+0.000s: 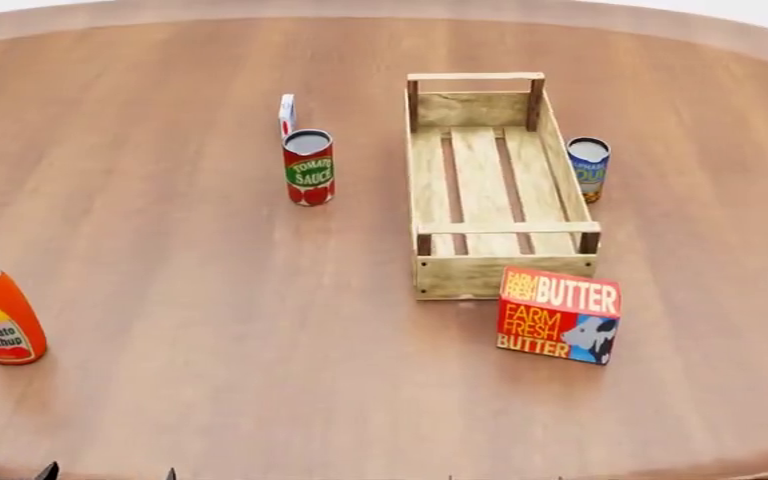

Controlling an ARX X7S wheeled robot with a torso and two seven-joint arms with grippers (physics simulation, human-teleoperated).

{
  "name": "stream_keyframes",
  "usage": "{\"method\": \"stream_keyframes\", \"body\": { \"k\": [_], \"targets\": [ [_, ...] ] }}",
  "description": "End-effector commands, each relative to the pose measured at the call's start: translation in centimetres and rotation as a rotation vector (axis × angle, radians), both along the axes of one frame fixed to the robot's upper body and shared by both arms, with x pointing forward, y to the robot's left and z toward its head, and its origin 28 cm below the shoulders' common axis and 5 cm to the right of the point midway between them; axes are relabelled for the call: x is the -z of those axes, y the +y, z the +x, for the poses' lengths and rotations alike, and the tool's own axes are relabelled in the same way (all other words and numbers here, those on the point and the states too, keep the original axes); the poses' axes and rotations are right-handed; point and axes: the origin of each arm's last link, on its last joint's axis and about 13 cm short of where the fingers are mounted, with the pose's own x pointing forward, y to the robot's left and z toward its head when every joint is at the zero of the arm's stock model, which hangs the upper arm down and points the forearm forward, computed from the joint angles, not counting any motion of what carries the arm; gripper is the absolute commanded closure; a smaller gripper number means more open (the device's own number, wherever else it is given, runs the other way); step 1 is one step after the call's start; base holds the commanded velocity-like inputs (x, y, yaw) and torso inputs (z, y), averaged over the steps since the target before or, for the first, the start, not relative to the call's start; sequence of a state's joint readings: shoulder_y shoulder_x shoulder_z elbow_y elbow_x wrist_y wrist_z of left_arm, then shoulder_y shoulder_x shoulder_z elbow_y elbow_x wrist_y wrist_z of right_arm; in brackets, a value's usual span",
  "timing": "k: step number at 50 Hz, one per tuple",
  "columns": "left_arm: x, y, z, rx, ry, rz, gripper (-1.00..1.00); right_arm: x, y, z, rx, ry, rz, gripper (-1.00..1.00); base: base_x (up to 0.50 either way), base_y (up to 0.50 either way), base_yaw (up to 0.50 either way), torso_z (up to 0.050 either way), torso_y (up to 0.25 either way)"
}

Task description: Pick up the butter and put it in the tray.

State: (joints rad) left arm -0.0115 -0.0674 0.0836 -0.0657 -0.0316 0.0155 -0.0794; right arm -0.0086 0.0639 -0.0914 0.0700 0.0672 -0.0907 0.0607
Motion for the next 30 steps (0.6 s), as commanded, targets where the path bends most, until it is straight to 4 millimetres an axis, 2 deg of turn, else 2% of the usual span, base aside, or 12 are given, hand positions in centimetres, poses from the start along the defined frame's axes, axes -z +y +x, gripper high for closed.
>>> {"method": "stream_keyframes", "body": {
  "k": [1,17,26,30],
  "targets": [
    [0.29,-0.16,0.14,-0.001,0.0,0.007,-1.0,0.12,-0.05,-0.07,-0.012,0.008,0.017,-1.0,0.0,-0.5,0.0,0.0,0.0],
    [0.77,-0.22,0.03,0.003,0.009,0.022,-1.0,0.47,0.02,-0.18,-0.021,0.013,0.031,-1.0,0.0,-0.5,0.0,0.0,0.0],
    [0.69,-0.13,-0.04,-0.006,0.011,0.024,-1.0,0.42,0.21,-0.11,-0.023,0.035,0.022,-1.0,0.0,-0.03,0.0,0.0,0.0],
    [0.11,-0.07,-0.15,-0.022,0.014,0.029,-1.0,-0.2,0.25,-0.16,-0.007,0.032,0.014,-1.0,0.0,0.0,0.0,0.0,0.0]
  ]
}}
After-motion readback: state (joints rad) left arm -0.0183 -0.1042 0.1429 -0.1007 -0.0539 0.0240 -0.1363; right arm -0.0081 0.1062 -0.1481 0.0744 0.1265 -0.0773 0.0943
